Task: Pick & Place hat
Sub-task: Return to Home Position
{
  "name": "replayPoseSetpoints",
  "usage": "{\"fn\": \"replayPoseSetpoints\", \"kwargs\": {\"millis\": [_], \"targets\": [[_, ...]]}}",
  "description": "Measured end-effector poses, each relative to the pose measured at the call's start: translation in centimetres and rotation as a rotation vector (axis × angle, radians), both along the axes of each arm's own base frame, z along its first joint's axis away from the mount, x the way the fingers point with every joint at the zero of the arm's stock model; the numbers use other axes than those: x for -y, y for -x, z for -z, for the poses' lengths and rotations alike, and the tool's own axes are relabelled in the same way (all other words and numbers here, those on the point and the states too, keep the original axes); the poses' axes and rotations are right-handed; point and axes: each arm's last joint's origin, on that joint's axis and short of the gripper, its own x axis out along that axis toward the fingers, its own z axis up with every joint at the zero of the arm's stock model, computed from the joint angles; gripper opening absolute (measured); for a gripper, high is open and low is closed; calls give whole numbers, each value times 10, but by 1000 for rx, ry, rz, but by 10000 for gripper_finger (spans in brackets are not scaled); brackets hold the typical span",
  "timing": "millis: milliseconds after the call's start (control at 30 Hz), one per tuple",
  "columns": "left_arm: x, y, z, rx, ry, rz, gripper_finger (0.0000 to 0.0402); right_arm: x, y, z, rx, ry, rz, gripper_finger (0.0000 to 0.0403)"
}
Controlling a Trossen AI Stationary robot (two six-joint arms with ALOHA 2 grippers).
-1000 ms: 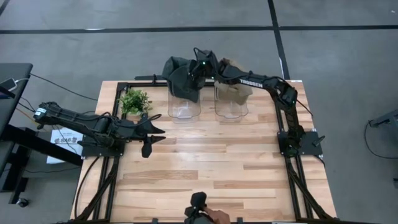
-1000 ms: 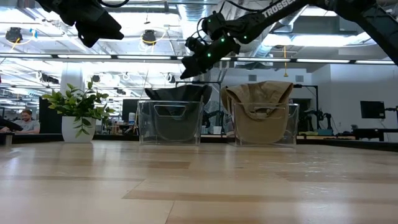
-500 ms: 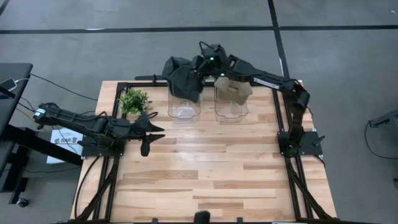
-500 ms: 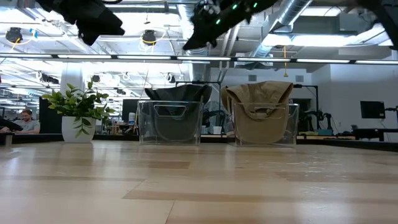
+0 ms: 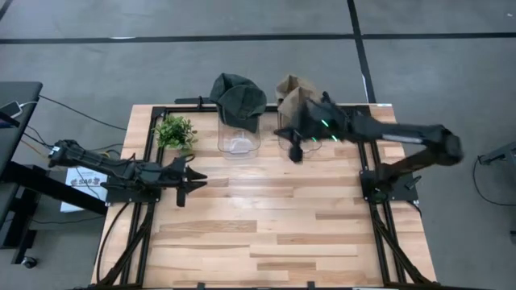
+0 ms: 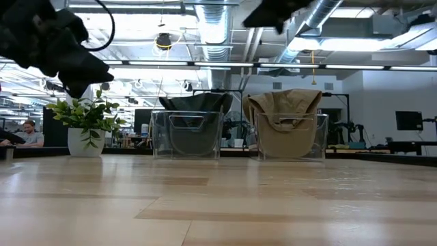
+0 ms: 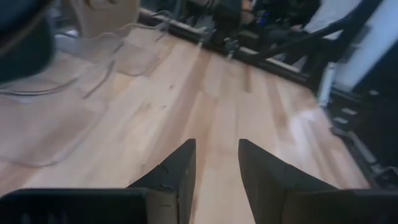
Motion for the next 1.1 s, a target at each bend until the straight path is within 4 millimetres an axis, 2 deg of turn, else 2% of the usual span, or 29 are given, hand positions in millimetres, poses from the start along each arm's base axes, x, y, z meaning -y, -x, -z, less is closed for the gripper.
{"fn": "replayPoseSetpoints", "kwargs": {"millis": [100, 267, 400, 533, 700, 1100], "targets": [[3, 4, 7, 40, 8, 31, 118, -33, 33, 18, 108, -17, -22, 0], [7, 8, 17, 98, 9, 56, 118, -78, 90, 66, 296, -92, -50, 0], [11, 10, 15, 119, 1, 31, 118, -100, 127, 107, 433, -157, -48, 0], [15, 12, 16, 118, -36, 49, 118, -110, 154, 142, 502, -178, 13, 0], [20, 14, 16, 118, -35, 96, 118, -115, 175, 176, 510, -182, 61, 0], [22, 15, 16, 118, -97, 120, 118, -122, 181, 185, 431, -181, 18, 0]]}}
